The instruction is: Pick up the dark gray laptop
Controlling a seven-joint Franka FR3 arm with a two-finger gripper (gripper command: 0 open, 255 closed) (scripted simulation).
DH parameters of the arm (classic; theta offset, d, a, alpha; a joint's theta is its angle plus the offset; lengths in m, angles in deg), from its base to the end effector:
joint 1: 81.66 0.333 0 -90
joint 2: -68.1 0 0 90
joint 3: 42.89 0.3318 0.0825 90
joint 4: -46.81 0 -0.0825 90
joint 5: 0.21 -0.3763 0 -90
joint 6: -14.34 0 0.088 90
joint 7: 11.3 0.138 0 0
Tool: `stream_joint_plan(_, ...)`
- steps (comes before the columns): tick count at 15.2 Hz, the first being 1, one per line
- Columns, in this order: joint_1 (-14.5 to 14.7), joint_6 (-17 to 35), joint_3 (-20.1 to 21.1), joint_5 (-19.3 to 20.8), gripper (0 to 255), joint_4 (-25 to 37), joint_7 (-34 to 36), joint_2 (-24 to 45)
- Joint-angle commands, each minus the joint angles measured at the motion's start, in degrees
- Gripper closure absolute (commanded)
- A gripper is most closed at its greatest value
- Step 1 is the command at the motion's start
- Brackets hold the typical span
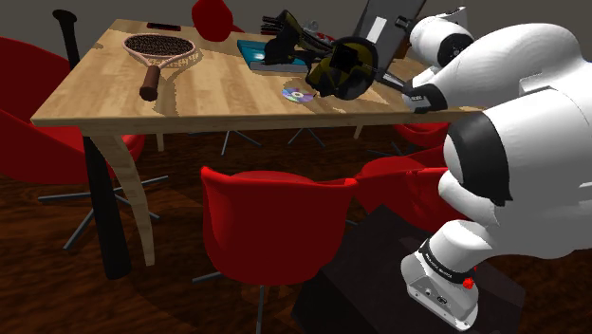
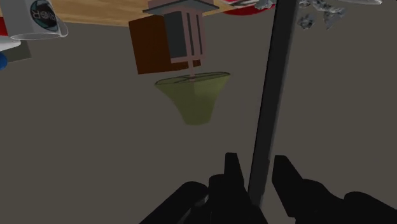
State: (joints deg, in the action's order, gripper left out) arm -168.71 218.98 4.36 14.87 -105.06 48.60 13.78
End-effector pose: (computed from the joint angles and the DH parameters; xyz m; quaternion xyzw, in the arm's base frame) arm 0.3930 -0.1404 0.5962 0.6217 -0.3289 0.6733 0.2279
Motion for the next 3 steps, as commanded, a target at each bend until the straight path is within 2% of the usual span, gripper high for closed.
stream_joint_plan(1, 1.47, -1.57, -1.97, 0.99, 255, 1.01, -0.58, 0.58)
stream_joint_plan(3, 1.55, -1.67, -2.08, 1.05, 255, 1.09, -0.61, 0.63)
